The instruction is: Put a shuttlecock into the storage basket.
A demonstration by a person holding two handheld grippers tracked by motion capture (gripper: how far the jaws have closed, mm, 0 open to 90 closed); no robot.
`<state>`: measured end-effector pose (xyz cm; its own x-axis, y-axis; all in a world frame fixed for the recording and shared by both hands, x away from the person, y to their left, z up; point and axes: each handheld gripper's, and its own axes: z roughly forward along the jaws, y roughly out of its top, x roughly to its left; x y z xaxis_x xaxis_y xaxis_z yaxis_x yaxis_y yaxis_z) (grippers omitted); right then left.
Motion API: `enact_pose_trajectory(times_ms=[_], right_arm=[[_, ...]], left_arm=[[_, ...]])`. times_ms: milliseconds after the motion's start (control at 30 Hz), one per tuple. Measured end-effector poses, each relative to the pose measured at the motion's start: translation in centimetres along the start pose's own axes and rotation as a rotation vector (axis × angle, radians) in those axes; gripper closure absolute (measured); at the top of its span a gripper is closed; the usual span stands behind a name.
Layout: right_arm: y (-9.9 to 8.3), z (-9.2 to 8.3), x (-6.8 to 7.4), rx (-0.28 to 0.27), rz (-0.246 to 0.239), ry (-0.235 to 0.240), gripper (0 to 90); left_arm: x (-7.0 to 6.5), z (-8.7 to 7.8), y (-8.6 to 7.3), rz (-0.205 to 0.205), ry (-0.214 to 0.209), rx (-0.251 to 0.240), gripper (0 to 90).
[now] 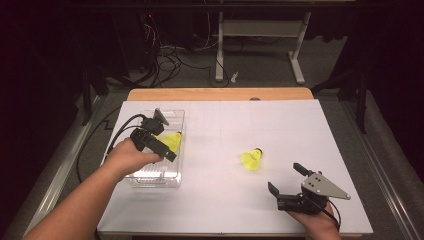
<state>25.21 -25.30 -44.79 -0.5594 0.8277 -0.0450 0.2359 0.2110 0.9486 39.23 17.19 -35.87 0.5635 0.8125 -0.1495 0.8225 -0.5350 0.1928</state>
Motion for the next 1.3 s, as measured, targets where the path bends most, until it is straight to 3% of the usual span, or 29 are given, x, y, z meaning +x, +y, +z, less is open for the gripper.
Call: enact_pose_trajectory(times_ms=[700, 1300], right_arm=[[0.1, -0.1, 0.0, -0.004, 0.0, -0.001, 0.0], [0.0, -0.2, 0.0, -0.005, 0.003, 0.0, 0.0]], left_arm=[[-6.0, 1.1, 2.3, 0.114, -0.047, 0.017, 0.7], [-9.9, 2.3, 3.8, 0.179, -0.082, 0.027, 1.0]])
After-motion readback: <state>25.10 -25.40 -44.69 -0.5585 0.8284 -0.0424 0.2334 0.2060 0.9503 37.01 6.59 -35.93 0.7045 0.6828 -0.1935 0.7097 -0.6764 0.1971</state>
